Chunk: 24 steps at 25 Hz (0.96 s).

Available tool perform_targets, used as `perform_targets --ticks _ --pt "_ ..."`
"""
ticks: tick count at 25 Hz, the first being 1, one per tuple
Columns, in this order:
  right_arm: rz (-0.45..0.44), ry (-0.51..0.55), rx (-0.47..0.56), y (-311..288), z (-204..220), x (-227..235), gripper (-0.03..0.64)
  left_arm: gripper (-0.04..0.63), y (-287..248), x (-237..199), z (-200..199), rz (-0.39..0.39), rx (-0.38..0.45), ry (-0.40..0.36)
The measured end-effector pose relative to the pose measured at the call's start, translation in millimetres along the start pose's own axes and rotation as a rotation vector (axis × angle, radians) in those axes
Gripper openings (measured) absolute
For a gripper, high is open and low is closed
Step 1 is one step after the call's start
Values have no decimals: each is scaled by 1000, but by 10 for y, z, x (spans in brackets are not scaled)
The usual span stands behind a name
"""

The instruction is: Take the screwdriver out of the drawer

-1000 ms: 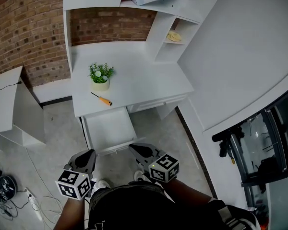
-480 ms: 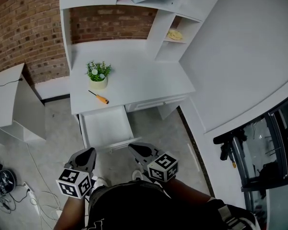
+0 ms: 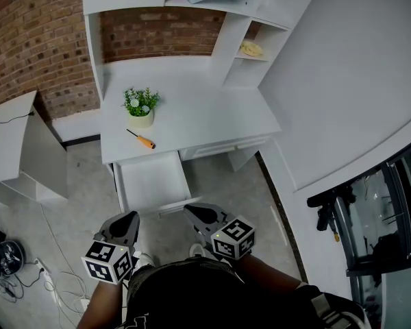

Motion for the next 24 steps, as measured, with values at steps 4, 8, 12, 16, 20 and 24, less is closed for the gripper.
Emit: perform_targets --ticks 4,8,12,16,20,24 --pt "0 0 0 10 11 -12 5 18 0 18 7 3 -1 -3" --pt "5 1 5 24 21 -17 5 18 9 15 12 3 2 -6" --pt "9 1 10 33 30 -44 6 18 25 15 21 6 1 -9" --pt "10 0 11 38 42 -69 5 18 35 20 25 9 1 -9" --pt "16 1 10 44 53 -81 6 18 48 14 23 14 2 -14" --pt "19 4 5 41 57 -89 5 18 56 -6 23 14 0 -15"
Point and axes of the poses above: the fingertips, and each gripper's own axes: y backward along the fingers, x to its right, z out of its underside, the point moved 9 cm from there along y, backward along the fingers, and after that the axes turned 8 degrees about -z, right-handed, at the moved point
